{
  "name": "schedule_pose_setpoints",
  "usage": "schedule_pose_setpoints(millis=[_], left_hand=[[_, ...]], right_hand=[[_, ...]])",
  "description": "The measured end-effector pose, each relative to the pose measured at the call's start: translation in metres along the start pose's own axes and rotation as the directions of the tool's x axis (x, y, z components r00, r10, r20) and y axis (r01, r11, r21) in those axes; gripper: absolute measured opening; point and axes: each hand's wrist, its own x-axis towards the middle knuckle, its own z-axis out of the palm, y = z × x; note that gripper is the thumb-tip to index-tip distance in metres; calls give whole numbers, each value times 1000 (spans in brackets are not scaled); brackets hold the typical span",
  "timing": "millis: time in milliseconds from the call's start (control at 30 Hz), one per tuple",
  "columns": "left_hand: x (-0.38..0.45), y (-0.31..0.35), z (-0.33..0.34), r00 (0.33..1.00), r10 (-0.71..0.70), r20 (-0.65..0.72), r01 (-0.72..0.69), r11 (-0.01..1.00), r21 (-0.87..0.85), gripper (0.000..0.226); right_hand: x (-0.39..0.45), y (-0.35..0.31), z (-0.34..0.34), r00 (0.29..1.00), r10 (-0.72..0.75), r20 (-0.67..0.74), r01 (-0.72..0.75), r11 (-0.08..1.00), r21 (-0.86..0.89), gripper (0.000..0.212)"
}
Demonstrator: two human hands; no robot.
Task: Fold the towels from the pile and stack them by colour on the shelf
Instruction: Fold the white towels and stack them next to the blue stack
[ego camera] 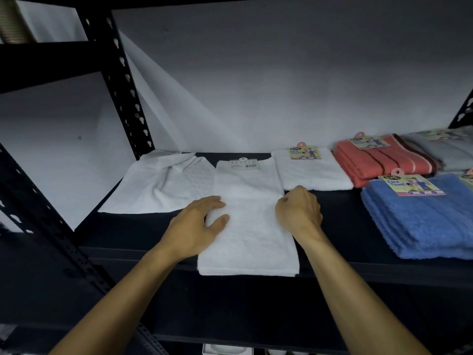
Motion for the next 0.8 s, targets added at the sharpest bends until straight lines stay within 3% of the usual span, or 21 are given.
schedule_pose_setpoints(millis=[167,267,367,433,467,533,600,667,733,800], left_hand=[[-3,-4,-4,1000,2,-21,-6,989,-145,43],[-5,-3,-5,997,40,-61,-49,985,-164,43],[-14,0,-14,975,151,-165,-178,971,-161,32],[-28,-1,-27,962,252,-105,-265,953,-148,34],[-36,-2,-34,958,288,-6,-286,945,-158,47],[-56,-5,-46,910,332,249,-310,943,-124,77],[-68,-8,-48,837,344,425,-409,910,68,92],[-72,-16,-36,813,419,404,-530,820,217,88],[-71,-21,-21,802,540,255,-593,768,242,68],[-71,-25,-10,797,593,114,-602,769,216,57]], right_hand=[[1,4,0,999,-51,1,51,998,-24,23],[-6,0,-6,997,-71,3,71,995,-68,10],[-19,6,-16,964,-258,-56,244,952,-187,21],[-32,22,-28,849,-521,-84,498,844,-201,35],[-39,32,-36,775,-630,-44,615,769,-177,43],[-52,54,-52,649,-740,178,760,642,-102,67],[-62,72,-58,538,-696,475,812,580,-70,97],[-65,86,-54,450,-680,579,874,469,-128,105],[-63,96,-43,420,-758,499,907,376,-192,82],[-63,101,-37,415,-830,372,909,356,-219,56]])
